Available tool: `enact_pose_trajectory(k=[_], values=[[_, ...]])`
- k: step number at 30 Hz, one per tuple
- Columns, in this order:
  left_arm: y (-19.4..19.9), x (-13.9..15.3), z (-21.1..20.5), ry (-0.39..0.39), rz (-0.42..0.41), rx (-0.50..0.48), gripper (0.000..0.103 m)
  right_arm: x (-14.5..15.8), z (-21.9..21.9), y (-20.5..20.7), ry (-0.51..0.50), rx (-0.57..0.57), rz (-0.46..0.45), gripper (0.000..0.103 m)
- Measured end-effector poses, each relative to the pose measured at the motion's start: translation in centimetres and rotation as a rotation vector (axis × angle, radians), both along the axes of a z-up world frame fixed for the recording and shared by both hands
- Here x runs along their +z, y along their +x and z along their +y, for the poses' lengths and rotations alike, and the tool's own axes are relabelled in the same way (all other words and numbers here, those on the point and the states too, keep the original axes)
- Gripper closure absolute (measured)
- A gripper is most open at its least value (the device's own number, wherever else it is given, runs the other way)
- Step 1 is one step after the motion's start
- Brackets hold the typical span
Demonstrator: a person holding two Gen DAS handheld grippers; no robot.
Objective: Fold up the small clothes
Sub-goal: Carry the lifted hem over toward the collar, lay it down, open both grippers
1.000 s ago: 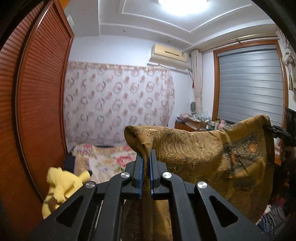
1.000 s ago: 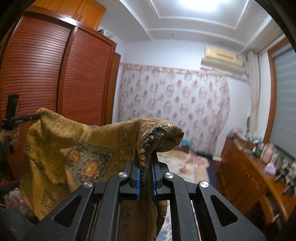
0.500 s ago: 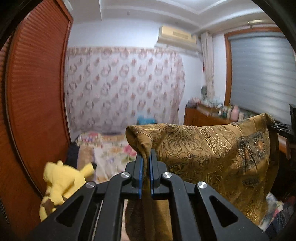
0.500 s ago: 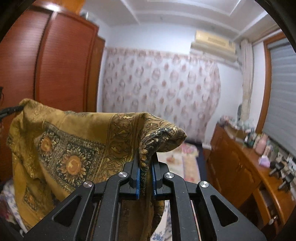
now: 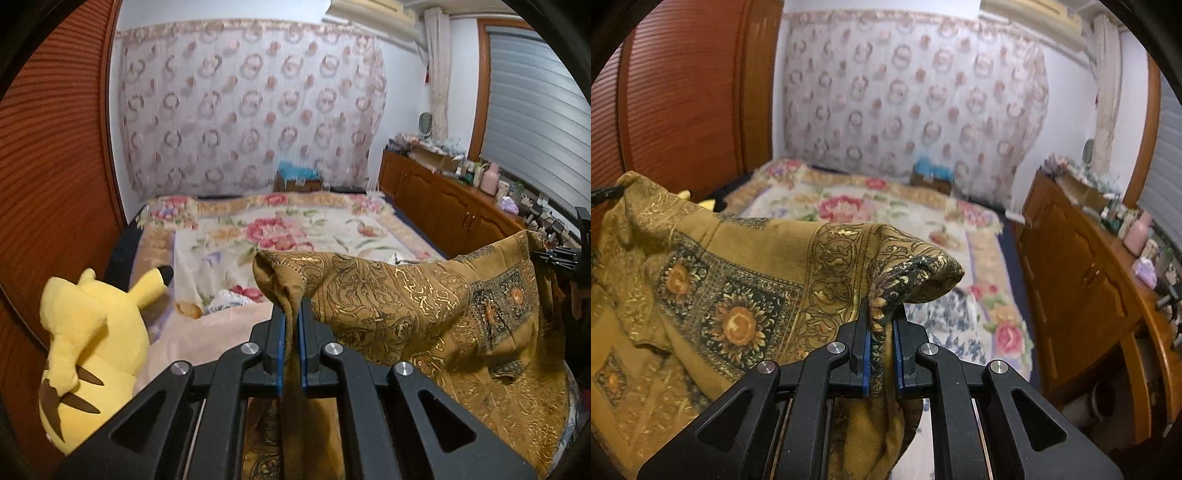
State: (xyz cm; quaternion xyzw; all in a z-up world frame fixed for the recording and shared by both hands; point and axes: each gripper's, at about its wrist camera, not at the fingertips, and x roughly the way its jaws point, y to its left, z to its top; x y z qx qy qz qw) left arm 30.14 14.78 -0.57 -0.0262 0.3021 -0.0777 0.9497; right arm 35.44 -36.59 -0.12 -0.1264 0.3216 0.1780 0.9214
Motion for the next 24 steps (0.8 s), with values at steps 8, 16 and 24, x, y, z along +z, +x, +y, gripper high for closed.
enact_pose_trajectory(k=[8, 16, 24], values=[[2.3, -2.9, -1.9, 0.055, 0.095, -0.011, 0.099, -3.8, 0.0, 4.4, 0.015, -0.005, 0.118, 0.096], [0.8, -3.3, -2.1, 0.079, 0.123, 0.0, 0.087, -5.3, -0.4, 5.3, -0.008, -0.075, 0.154, 0.069], [-3.2, -3.8, -1.8, 0.041, 0.133, -0.015, 0.058, -4.3, -1.0, 1.2, 0.026, -0.053, 0.142, 0.054]])
